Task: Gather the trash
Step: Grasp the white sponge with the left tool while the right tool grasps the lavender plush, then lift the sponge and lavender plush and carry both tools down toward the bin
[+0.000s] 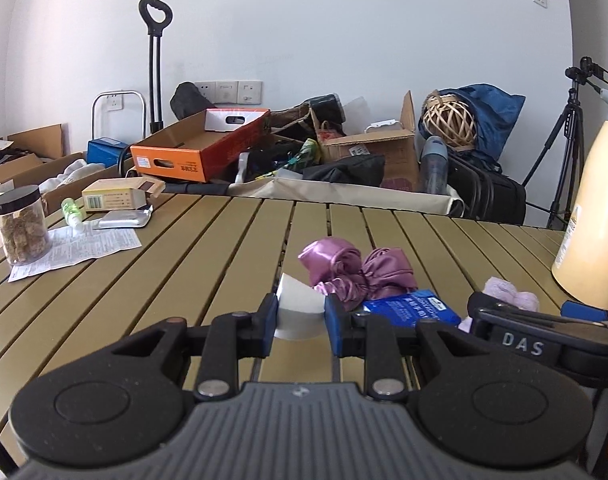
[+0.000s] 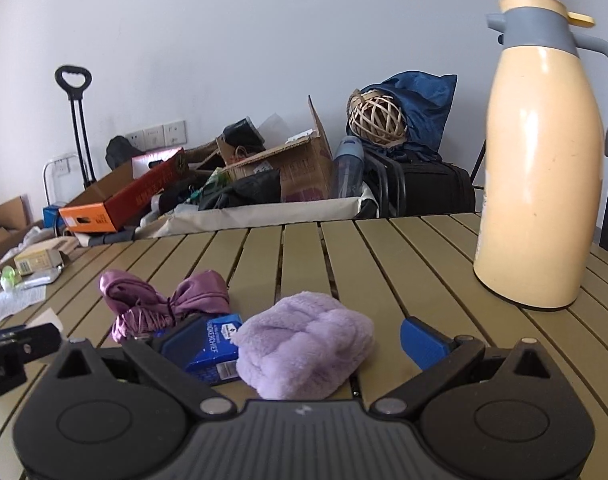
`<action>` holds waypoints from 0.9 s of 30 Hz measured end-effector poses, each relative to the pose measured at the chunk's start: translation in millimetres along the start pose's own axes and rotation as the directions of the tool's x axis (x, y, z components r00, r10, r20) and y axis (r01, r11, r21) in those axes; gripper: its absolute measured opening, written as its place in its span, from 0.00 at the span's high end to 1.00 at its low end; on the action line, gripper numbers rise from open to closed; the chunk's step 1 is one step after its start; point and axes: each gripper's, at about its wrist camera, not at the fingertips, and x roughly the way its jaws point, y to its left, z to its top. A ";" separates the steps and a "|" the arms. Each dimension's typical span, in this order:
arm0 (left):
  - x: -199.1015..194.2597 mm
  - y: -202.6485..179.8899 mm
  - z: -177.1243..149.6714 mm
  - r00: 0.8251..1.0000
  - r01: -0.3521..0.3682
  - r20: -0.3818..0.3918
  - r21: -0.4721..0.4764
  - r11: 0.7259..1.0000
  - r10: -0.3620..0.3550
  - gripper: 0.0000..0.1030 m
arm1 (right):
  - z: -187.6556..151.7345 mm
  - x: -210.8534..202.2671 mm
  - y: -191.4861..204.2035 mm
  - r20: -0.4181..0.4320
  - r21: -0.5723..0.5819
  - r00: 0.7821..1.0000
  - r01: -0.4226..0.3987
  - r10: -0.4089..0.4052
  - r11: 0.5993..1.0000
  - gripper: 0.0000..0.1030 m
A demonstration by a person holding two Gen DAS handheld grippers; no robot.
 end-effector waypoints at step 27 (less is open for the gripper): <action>-9.5 14.0 -0.8 1.000 -0.014 0.014 -0.008 1.000 0.014 0.75 | -0.6 -5.7 -16.6 -0.004 0.087 0.992 -0.122 0.123 0.989 0.74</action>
